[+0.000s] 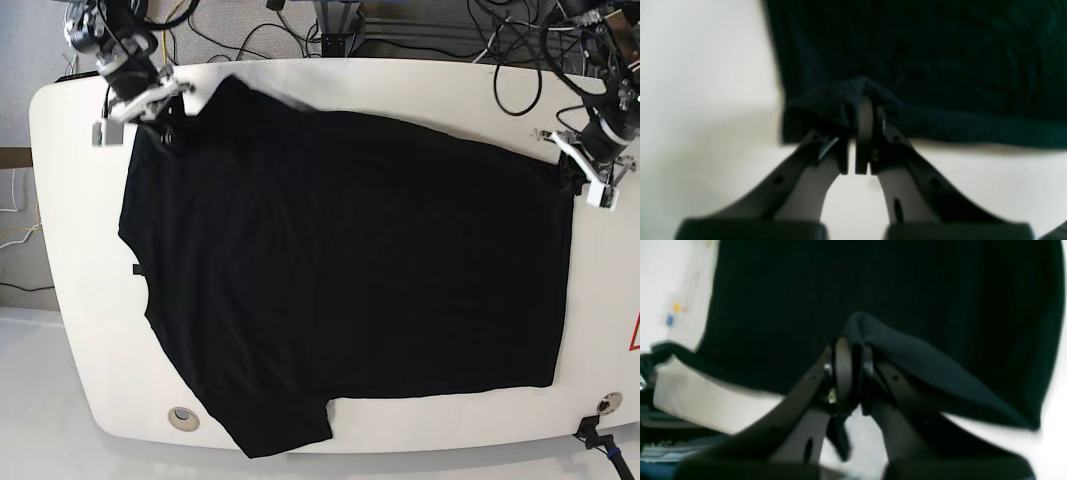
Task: Fold the T-shirt properly
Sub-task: 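Lift the shirt with both grippers and drag it toward the robot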
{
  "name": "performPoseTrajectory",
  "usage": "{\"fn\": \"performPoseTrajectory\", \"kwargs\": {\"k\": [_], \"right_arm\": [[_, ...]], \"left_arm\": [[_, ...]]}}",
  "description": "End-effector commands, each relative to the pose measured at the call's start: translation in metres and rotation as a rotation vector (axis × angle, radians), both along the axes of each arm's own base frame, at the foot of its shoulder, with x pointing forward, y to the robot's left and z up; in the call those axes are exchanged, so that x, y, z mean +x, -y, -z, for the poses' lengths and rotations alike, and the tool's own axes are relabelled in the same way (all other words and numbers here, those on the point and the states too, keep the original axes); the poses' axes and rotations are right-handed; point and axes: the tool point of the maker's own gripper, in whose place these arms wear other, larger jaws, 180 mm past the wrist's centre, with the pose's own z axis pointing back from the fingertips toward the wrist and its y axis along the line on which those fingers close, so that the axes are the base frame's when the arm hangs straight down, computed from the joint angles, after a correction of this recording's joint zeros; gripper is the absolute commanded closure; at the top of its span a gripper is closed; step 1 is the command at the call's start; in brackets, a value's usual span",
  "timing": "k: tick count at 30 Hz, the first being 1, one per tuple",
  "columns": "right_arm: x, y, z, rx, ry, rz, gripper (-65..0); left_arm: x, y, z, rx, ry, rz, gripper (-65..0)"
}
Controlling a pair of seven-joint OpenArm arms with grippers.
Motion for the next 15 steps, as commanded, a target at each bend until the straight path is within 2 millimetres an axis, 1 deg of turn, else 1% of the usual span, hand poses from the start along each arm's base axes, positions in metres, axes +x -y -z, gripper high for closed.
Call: {"fn": "performPoseTrajectory", "kwargs": {"k": [1, 5, 9, 13, 15], "right_arm": [[0.032, 0.004, -0.018, -0.014, 0.078, -0.029, 0.0], [0.063, 0.009, -0.021, 0.0, 0.106, -0.03, 0.0], [0.093, 0.016, -0.029, 0.018, 0.151, -0.02, 0.0], [0.119, 0.021, -0.027, 0.061, 0.165, 0.001, 0.0], [0.13, 0.023, -0.026, 0.083, 0.168, 0.011, 0.0]], "left_arm": [[0.028, 0.006, -0.021, -0.014, 0.088, 0.026, 0.0], [0.047, 0.013, -0.018, -0.052, 0.096, 0.038, 0.0], [0.066, 0.007, -0.012, -0.106, 0.096, 0.002, 0.0], [0.082, -0.002, 0.002, -0.174, 0.071, -0.044, 0.0], [0.093, -0.005, 0.004, -0.206, 0.07, -0.063, 0.0]]}}
